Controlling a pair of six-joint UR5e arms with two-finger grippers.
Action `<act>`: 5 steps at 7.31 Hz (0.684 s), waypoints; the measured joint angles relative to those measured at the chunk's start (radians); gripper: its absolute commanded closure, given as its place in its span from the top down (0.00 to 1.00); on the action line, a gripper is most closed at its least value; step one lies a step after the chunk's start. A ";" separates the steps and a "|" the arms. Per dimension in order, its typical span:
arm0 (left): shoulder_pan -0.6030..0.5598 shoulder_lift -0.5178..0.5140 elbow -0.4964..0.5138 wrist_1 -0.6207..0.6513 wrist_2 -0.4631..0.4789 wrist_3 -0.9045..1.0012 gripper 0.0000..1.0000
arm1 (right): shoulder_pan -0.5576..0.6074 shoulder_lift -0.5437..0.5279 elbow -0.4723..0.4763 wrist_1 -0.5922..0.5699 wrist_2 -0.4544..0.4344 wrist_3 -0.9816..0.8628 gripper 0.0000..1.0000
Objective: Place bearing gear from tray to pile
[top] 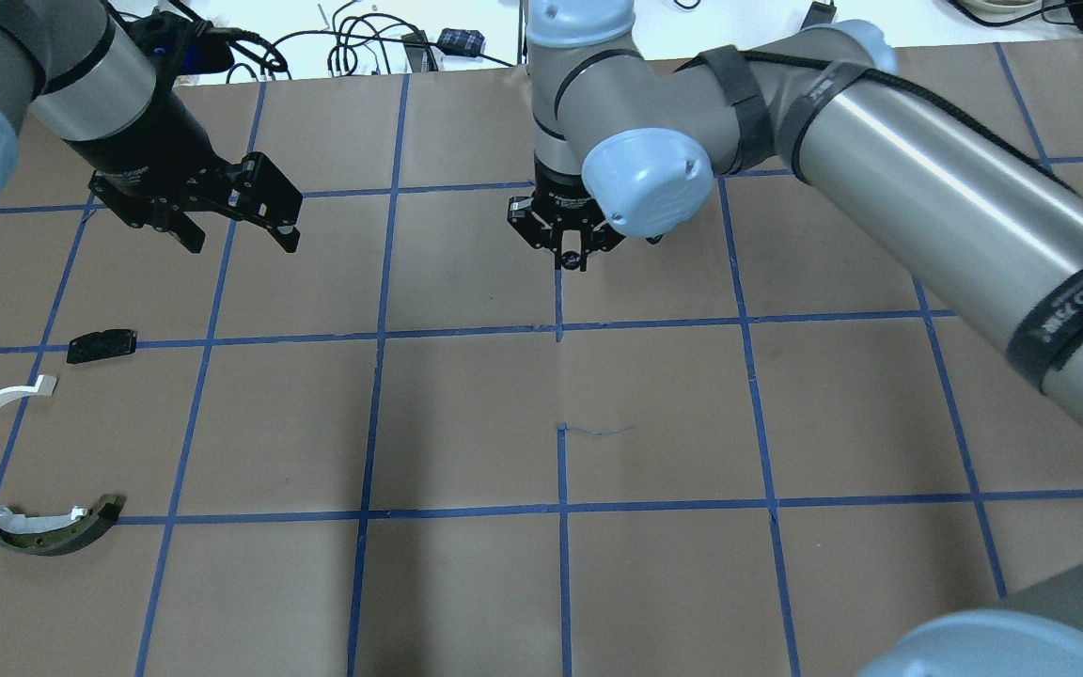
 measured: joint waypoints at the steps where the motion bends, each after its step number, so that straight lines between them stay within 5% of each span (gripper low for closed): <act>1: 0.001 -0.004 -0.004 0.001 0.005 -0.001 1.00 | 0.018 0.014 0.020 -0.042 -0.003 0.014 0.41; 2: 0.001 -0.005 -0.006 0.001 0.009 -0.003 1.00 | 0.025 0.019 0.033 -0.062 -0.004 0.018 0.62; 5: -0.016 -0.003 -0.020 -0.004 0.114 -0.013 1.00 | 0.020 0.015 0.037 -0.081 -0.012 0.007 0.67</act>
